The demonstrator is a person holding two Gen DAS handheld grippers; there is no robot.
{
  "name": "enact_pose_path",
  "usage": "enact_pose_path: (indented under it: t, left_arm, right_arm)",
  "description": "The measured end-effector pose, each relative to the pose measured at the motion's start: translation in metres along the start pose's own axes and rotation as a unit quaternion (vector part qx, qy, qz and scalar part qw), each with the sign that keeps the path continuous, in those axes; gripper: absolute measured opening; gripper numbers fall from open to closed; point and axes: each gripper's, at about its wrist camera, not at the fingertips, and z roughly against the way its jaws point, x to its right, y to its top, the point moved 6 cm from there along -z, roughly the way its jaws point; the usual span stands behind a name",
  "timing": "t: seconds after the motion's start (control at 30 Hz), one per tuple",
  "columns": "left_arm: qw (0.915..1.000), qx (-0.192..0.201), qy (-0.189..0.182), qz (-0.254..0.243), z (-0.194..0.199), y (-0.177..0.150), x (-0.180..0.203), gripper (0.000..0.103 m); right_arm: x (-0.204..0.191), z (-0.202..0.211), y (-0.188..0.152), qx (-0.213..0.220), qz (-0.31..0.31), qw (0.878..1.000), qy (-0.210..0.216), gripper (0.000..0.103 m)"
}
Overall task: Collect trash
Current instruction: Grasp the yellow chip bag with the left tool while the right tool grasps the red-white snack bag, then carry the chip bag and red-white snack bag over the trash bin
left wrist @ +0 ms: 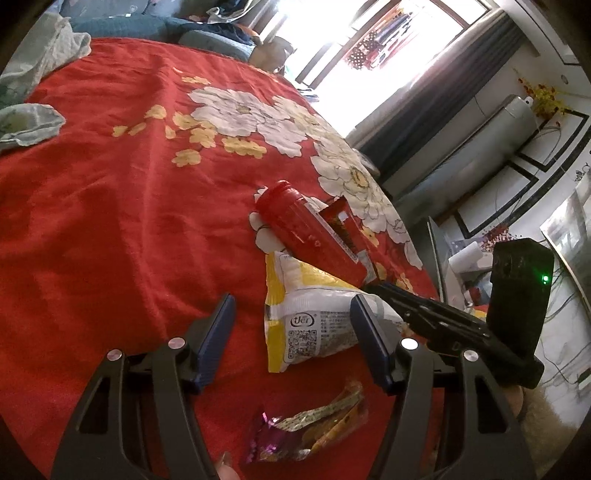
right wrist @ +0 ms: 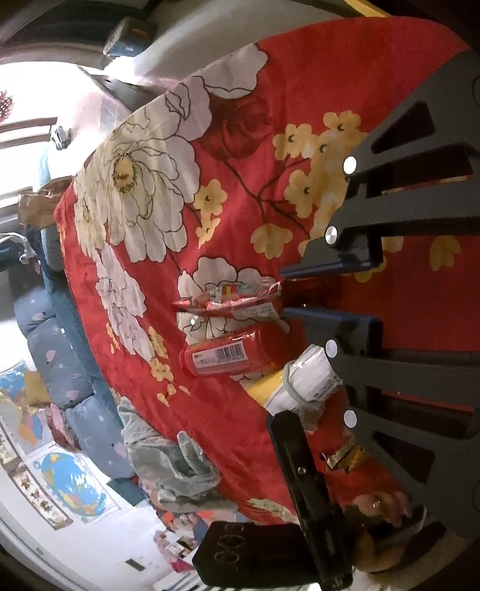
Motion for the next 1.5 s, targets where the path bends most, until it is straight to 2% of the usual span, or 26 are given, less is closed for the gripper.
enact_pose_path:
  t: [0.03,0.17,0.3,0.37,0.43,0.47,0.5,0.53,0.63,1.07,1.13,1.5]
  left_arm:
    - [1.0,-0.002,-0.002,0.0,-0.001,0.0,0.001,0.062]
    - [0.9998,-0.01,-0.013,0.006,-0.007,0.002,0.005,0.063]
    - [0.9996,-0.016,-0.022,0.005,-0.009,0.001,0.01,0.063]
    - [0.9994,-0.019,-0.03,0.004,-0.011,0.0,0.015,0.053]
    - [0.9994,-0.019,-0.028,0.004,-0.011,-0.001,0.017,0.05]
    - [0.9995,-0.016,-0.026,0.0,-0.01,-0.001,0.018,0.042]
    - [0.9995,-0.015,-0.027,0.002,-0.009,-0.001,0.018,0.04]
    - [0.9995,-0.013,-0.028,0.006,-0.007,0.0,0.017,0.031]
    - [0.9995,-0.008,-0.031,0.003,-0.002,0.001,0.018,0.017]
    - [0.9981,0.002,-0.048,-0.039,0.011,-0.01,0.056,0.015]
    - [0.9977,0.005,-0.049,-0.047,0.012,-0.01,0.063,0.015]
    - [0.9928,0.03,-0.052,-0.104,0.028,-0.013,0.108,0.013]
  right_arm:
    - [0.003,0.001,-0.001,0.002,-0.006,1.0,0.001,0.007]
    - [0.012,0.0,-0.003,-0.001,-0.03,0.999,0.012,0.007]
    - [0.011,0.002,-0.004,0.002,-0.027,1.0,0.01,0.006]
    - [0.012,0.002,-0.004,0.002,-0.034,0.999,0.012,0.006]
    - [0.014,0.004,-0.005,0.004,-0.037,0.999,0.011,0.006]
    - [0.014,0.005,-0.005,0.006,-0.037,0.999,0.008,0.006]
    - [0.017,0.008,-0.006,0.007,-0.04,0.999,0.004,0.005]
    - [0.018,0.009,-0.006,0.009,-0.044,0.999,0.005,0.005]
    - [0.023,0.016,-0.008,0.014,-0.054,0.998,0.005,0.005]
    - [0.041,0.046,-0.011,0.039,-0.07,0.997,-0.011,0.004]
    - [0.042,0.054,-0.011,0.045,-0.068,0.997,-0.012,0.001]
    - [0.047,0.087,-0.013,0.072,-0.063,0.995,-0.016,0.0]
